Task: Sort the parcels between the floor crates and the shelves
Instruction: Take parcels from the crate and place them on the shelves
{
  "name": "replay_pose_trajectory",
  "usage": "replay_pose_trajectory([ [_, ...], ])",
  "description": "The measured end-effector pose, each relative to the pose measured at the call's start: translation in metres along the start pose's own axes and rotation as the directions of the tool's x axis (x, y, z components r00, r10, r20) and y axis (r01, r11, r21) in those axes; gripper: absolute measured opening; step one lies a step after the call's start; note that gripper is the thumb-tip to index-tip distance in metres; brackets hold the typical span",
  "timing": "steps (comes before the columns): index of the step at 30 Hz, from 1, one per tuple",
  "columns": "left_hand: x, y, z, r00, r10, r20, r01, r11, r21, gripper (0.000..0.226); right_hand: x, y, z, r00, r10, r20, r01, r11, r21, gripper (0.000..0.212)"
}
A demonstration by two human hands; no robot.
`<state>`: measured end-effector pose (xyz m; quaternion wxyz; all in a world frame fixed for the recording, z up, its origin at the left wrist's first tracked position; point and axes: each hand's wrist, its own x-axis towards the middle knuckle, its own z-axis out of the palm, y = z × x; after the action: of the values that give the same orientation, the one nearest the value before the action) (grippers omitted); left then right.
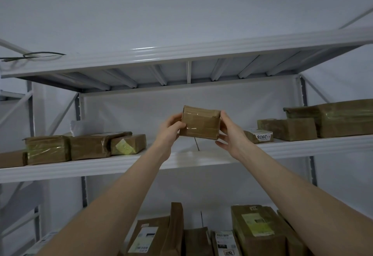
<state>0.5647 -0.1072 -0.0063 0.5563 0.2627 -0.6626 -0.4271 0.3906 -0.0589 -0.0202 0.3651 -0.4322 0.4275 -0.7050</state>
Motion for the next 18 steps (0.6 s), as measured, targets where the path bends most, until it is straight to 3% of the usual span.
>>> replay_pose_trajectory([
  [4, 0.002, -0.012, -0.002, 1.000, -0.008, 0.017, 0.008, 1.000, 0.001, 0.036, -0.001, 0.000, -0.003, 0.999, 0.053, -0.010, -0.053, 0.999, 0.002, 0.046],
  [10, 0.005, -0.019, 0.004, 0.992, -0.127, 0.005, 0.127, 0.990, -0.059, 0.015, -0.002, 0.005, 0.000, 0.999, 0.015, -0.039, -0.014, 0.999, 0.033, 0.029],
  [18, 0.006, -0.021, 0.013, 0.987, -0.158, 0.033, 0.159, 0.987, -0.020, 0.045, -0.004, 0.015, -0.001, 0.996, -0.025, -0.080, 0.036, 0.990, 0.136, 0.040],
])
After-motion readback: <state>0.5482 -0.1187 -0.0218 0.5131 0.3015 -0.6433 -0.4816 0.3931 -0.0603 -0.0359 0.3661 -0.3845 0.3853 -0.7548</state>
